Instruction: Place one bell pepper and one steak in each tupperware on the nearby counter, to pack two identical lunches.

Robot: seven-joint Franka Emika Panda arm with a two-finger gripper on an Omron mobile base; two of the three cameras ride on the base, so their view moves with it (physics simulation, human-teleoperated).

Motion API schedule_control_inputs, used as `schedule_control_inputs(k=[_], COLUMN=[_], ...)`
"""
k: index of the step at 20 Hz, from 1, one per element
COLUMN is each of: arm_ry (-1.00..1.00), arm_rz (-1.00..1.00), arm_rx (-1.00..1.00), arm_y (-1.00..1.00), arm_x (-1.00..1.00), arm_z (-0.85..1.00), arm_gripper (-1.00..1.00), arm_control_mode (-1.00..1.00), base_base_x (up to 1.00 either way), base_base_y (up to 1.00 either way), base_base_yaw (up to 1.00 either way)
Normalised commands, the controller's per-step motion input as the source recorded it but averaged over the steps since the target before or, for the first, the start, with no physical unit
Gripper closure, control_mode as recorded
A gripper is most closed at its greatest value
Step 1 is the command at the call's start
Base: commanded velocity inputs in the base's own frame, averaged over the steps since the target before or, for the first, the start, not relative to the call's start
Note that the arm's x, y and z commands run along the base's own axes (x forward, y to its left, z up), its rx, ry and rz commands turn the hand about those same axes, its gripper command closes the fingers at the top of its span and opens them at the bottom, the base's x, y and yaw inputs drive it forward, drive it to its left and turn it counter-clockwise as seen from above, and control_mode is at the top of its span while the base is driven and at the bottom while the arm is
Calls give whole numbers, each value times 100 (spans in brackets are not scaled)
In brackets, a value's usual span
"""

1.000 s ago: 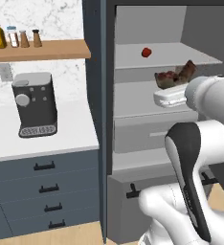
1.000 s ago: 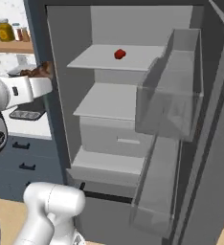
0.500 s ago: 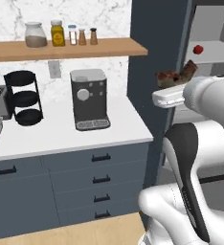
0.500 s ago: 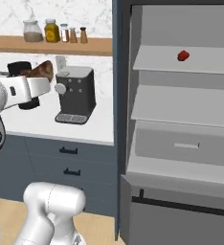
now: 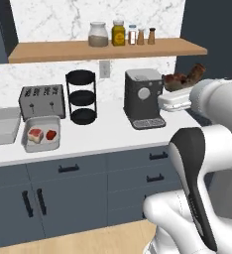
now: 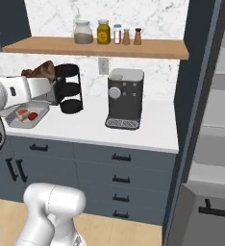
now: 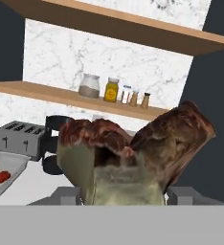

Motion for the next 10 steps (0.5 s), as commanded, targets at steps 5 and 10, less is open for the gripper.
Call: schedule_control_inputs(k=[5, 10], arm_ry=[0, 0], arm_rz=[0, 0], arm_rx=[0, 0], arm_y=[0, 0], arm_x=[0, 0], arm_z=[0, 0], arm_gripper=[100, 100], arm_control_mode=[100, 100], base_base_x=[0, 0], base_base_y=[100, 100], base_base_yaw=[0, 0])
